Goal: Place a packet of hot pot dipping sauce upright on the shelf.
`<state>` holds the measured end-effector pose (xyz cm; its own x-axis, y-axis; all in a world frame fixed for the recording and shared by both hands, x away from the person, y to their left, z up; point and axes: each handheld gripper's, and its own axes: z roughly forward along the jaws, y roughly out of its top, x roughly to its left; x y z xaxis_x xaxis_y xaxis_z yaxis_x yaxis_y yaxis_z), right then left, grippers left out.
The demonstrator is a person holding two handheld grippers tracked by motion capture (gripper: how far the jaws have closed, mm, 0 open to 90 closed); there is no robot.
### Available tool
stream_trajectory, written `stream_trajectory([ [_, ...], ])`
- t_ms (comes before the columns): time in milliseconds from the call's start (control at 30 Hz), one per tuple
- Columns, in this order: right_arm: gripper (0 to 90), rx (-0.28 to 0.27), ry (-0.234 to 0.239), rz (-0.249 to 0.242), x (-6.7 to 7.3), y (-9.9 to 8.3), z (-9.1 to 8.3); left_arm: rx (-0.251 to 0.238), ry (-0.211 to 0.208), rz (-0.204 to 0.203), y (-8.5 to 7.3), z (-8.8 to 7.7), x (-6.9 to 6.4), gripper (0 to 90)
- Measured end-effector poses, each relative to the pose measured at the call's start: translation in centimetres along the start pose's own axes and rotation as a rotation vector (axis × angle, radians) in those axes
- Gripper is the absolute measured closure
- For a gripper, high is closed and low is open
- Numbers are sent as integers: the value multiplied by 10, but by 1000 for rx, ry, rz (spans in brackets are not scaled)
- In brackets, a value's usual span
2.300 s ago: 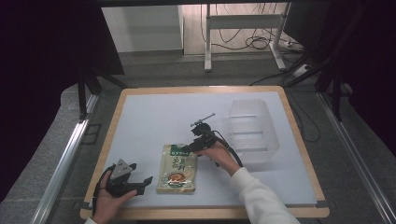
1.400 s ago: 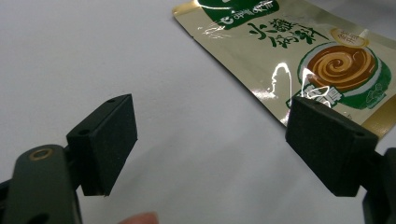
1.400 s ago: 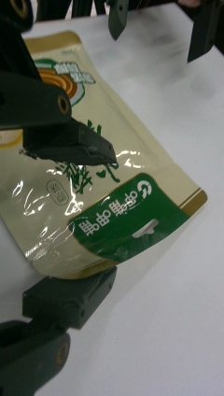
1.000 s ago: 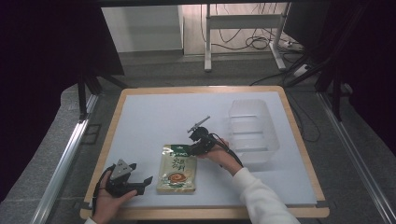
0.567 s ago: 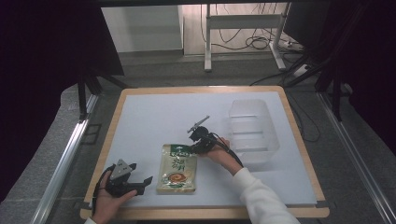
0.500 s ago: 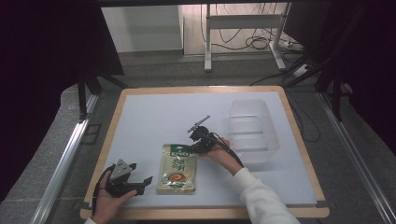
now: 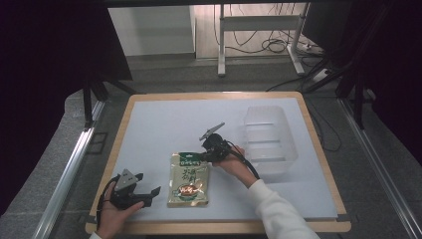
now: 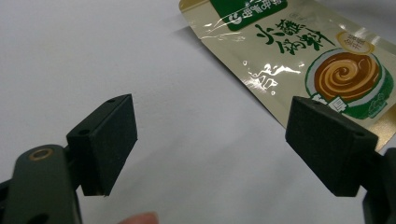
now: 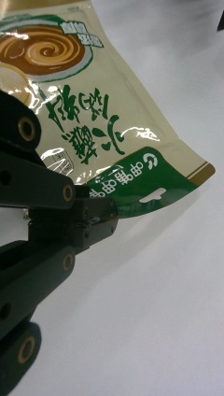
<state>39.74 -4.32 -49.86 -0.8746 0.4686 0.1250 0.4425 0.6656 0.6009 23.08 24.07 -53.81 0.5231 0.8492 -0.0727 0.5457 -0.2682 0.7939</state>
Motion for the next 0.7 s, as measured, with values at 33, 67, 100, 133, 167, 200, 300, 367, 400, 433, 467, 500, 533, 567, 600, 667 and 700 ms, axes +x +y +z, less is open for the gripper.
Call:
stream_trajectory([
  [33, 891, -11, 0, -8, 2, 1, -3, -2, -2, 3, 0, 0, -1, 168],
  [67, 891, -16, 4, -12, 2, 2, -4, -2, -2, 4, 0, 0, -1, 168],
  [100, 891, -21, 10, -12, 3, 3, -6, -2, -2, 4, 0, 0, -1, 168],
  [133, 891, -21, 10, -12, 3, 3, -6, -1, -2, 4, 0, 0, -1, 168],
  [167, 892, -32, 10, -20, 6, 5, -10, 0, -1, 3, 0, 0, -1, 168],
  [200, 892, -32, 10, -20, 6, 5, -10, 0, -1, 3, 0, 0, -1, 168],
  [300, 892, -60, 14, -43, 12, 10, -18, 2, 1, 4, 0, 1, -1, 168],
  [367, 892, -76, 19, -48, 15, 11, -23, 2, 0, 4, 0, 1, -1, 168],
  [400, 892, -76, 19, -48, 15, 11, -23, 2, 0, 4, 0, 1, -1, 168],
  [433, 893, -95, 28, -59, 17, 13, -28, 4, 1, 6, 0, 1, -1, 168],
  [467, 893, -102, 31, -63, 18, 14, -31, 4, 1, 6, 0, 1, -1, 168],
  [500, 893, -111, 37, -66, 19, 15, -34, 2, 0, 4, 0, 0, -1, 168],
  [533, 893, -120, 41, -74, 20, 16, -37, 2, 0, 4, 0, 0, -1, 168],
  [567, 894, -128, 45, -78, 22, 17, -40, 1, 0, 3, 0, 0, -1, 168],
  [600, 894, -128, 45, -78, 22, 17, -40, 1, 0, 3, 0, 0, -1, 168],
  [667, 894, -145, 50, -89, 25, 19, -46, -1, -1, 1, 0, 0, -1, 168],
  [700, 894, -161, 54, -105, 29, 21, -53, 0, -1, 2, 0, 1, -1, 168],
])
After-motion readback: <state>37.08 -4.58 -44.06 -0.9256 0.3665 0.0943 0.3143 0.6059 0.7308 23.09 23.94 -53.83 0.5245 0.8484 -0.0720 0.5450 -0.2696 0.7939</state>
